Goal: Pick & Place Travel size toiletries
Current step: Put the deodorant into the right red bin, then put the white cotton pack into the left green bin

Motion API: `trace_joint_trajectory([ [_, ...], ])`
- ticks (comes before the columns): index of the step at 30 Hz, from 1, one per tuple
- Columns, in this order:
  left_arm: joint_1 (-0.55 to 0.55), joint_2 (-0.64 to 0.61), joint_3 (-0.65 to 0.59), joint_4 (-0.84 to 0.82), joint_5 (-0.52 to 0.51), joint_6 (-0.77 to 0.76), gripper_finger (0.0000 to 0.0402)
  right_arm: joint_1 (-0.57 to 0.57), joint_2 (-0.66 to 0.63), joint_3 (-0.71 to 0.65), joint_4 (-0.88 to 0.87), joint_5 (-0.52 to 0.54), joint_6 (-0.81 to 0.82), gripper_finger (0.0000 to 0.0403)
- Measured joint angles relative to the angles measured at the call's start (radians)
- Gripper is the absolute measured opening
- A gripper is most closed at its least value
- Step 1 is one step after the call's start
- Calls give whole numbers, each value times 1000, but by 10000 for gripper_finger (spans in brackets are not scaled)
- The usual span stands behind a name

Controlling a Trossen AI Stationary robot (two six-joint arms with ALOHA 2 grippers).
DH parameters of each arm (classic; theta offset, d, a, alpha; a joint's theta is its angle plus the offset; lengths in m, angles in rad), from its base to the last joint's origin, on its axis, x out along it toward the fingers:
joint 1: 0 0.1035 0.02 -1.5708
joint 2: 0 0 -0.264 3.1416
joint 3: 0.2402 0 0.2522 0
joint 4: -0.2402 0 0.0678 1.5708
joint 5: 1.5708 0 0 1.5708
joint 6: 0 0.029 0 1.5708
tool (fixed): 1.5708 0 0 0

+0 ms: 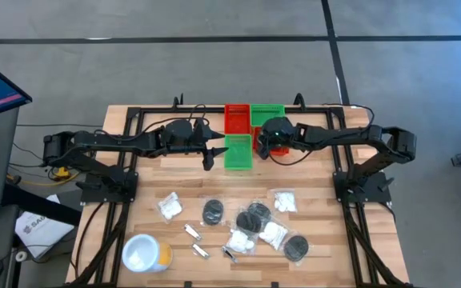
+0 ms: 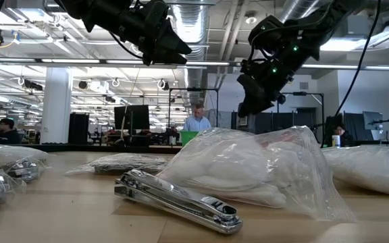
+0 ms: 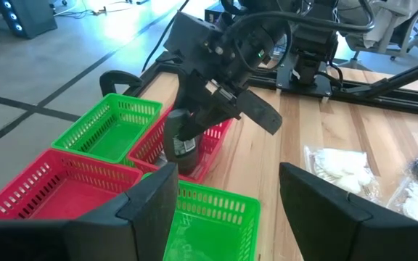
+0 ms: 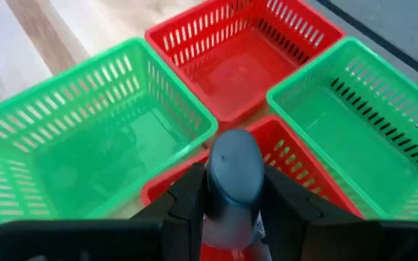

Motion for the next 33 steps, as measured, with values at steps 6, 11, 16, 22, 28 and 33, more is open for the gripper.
trace_joint_trajectory([
  [6,0,0,0,0,0,-4,230,-2,0,0,13,-4,0,91],
  [11,0,0,0,0,1,-5,230,0,0,0,19,-4,2,106],
  [16,0,0,0,0,5,-7,230,0,0,0,18,-4,15,150],
  [22,0,0,0,0,5,-7,230,0,0,0,19,-3,15,154],
  [28,0,0,0,0,4,-7,230,0,0,0,19,-1,8,140],
  [33,0,0,0,0,4,-7,230,2,-3,1,19,-1,6,134],
])
